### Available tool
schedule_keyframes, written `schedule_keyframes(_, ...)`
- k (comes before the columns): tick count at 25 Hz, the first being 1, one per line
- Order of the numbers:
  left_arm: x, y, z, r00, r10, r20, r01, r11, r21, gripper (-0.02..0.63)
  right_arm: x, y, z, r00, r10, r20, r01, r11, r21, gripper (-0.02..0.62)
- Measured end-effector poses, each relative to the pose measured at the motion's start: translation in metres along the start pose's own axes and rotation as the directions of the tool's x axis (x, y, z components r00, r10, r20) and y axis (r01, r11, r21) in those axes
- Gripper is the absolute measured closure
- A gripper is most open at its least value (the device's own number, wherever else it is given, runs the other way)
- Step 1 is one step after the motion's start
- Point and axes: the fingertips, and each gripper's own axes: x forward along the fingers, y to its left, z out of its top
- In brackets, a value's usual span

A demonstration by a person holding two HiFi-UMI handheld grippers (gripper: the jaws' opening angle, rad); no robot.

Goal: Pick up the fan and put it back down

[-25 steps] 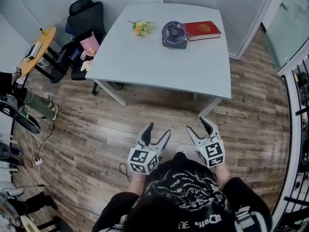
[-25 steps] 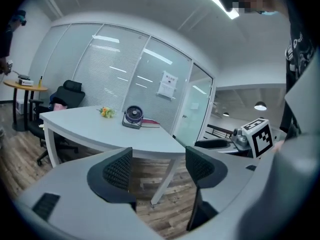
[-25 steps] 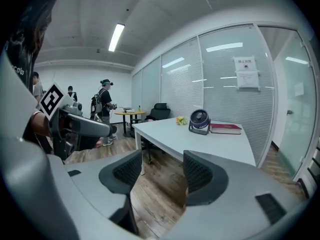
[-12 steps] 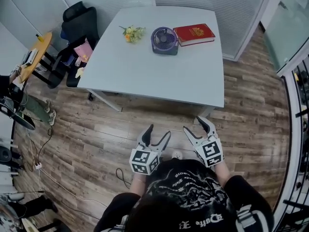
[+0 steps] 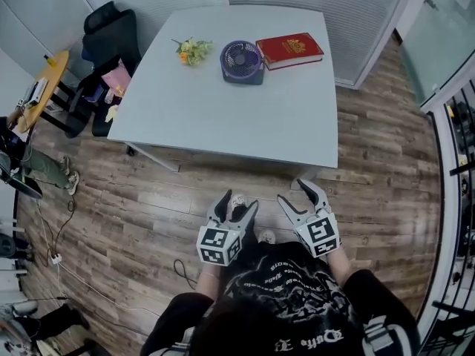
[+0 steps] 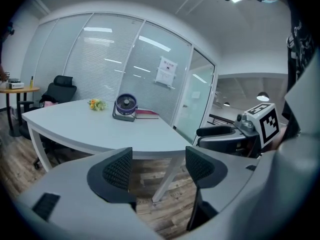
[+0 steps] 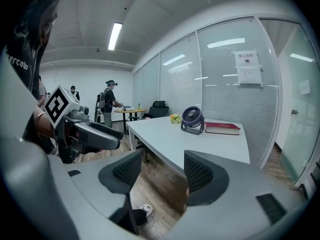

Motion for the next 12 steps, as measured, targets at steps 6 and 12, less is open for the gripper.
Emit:
schedule_keyframes(6, 0.032, 0.02, 0.015, 1.0, -0.017, -0.018, 0.018, 0.999, 0.037, 0.27, 0.024, -0.025, 0.01, 0.999, -0.042, 0.007, 0.042, 0.999, 0.017, 0.324)
schedule_keyframes(12, 0.073, 0.06, 0.042, 0.999, -0.023, -0.046, 0.026, 0.998, 0.062, 0.27, 0.065, -0.056, 0.028, 0.997, -0.077, -0.005, 0.077, 0.996, 0.037, 0.324)
